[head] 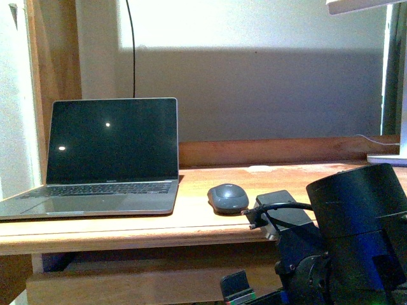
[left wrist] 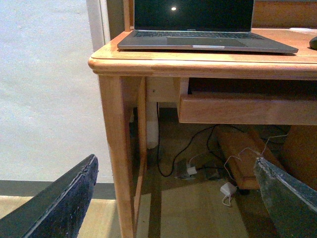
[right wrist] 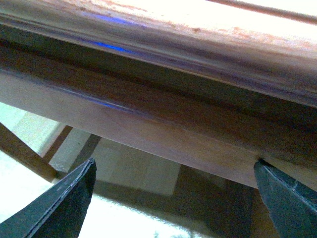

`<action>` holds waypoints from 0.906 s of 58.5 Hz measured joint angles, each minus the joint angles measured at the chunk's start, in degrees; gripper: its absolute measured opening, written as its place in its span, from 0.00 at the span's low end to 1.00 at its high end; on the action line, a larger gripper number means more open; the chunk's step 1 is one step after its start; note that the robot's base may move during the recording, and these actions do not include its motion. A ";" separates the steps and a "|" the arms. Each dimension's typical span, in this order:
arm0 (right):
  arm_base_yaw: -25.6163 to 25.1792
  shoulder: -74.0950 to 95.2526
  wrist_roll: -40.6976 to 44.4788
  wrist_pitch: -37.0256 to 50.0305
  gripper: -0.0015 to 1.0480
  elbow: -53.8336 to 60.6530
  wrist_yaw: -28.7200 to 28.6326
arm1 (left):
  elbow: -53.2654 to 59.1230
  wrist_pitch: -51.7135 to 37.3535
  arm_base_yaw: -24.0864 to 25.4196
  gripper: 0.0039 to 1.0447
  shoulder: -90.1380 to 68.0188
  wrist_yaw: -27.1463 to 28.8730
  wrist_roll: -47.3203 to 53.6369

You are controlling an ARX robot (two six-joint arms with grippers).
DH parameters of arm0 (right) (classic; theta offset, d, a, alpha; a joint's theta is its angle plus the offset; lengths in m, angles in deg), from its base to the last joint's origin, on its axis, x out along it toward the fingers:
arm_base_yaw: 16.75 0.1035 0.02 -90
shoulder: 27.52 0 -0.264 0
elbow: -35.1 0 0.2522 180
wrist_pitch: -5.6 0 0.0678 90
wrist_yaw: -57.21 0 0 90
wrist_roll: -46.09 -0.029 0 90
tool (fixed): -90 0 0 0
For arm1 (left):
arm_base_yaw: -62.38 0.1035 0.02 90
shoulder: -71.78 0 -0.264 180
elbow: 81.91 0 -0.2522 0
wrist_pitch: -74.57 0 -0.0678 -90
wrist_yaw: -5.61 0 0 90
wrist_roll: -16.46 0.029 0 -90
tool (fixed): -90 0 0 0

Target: Place mouse

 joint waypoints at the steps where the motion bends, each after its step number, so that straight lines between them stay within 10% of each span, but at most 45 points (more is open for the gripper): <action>1: 0.00 -0.04 -0.17 0.00 0.93 0.00 -0.02 | 0.00 0.00 0.00 0.93 0.00 0.00 0.00; 38: -21.07 -41.48 -19.15 2.12 0.93 31.67 -23.93 | 0.00 0.00 0.00 0.93 0.00 0.00 0.00; 53: -25.14 -68.57 -19.54 -10.75 0.93 42.25 -23.41 | 0.00 0.00 0.00 0.93 0.00 0.00 0.02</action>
